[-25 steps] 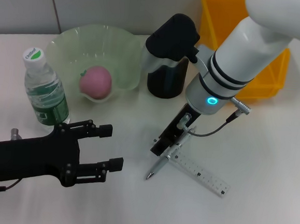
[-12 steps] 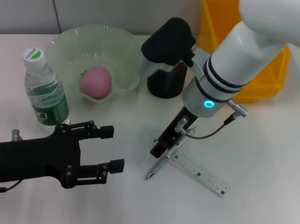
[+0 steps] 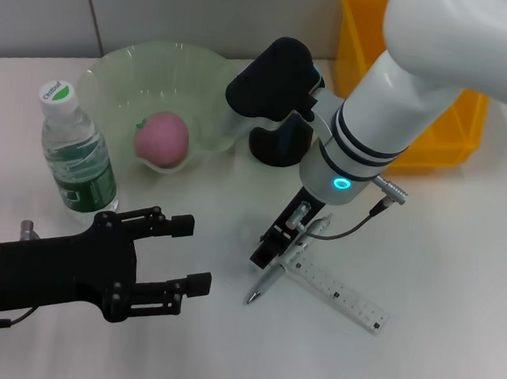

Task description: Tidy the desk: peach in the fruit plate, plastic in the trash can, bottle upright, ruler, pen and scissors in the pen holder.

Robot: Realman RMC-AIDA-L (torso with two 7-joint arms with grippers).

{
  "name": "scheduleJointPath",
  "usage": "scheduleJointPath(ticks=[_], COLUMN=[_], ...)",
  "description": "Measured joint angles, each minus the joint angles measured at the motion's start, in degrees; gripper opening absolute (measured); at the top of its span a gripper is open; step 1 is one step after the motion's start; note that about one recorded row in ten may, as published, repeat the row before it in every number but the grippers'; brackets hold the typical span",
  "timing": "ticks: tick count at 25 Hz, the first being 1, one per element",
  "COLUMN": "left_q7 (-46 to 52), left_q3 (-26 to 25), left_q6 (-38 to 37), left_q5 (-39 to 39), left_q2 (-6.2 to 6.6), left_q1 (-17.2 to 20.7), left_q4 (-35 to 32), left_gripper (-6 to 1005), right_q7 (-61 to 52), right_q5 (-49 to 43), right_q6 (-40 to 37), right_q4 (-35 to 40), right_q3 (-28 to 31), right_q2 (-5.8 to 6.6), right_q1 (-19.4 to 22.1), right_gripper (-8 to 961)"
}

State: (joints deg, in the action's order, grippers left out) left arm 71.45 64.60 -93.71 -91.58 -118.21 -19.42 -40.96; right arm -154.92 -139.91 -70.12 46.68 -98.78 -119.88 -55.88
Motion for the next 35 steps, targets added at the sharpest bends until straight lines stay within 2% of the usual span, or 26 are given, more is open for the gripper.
scheduleJointPath(ticks=[14,35], left_q7=[-0.1,-0.1], left_q3=[0.0,-0.5], left_q6=[-0.8,-2.1], left_q5=[0.0,0.0], left_q2=[0.18,0.18], left_q1=[0.0,-0.1], left_q4=[0.0,-0.4], left_gripper=[771,771], right_q7=[-4.3,-6.3], right_q5=[-0.3,-1.3], right_q6=[-0.1,-0.3], right_q4=[0.9,1.3], right_q3=[-3.2,-3.2], right_q2=[0.0,0.01], right_q1=[-0.6,-0.6], right_gripper=[673,662])
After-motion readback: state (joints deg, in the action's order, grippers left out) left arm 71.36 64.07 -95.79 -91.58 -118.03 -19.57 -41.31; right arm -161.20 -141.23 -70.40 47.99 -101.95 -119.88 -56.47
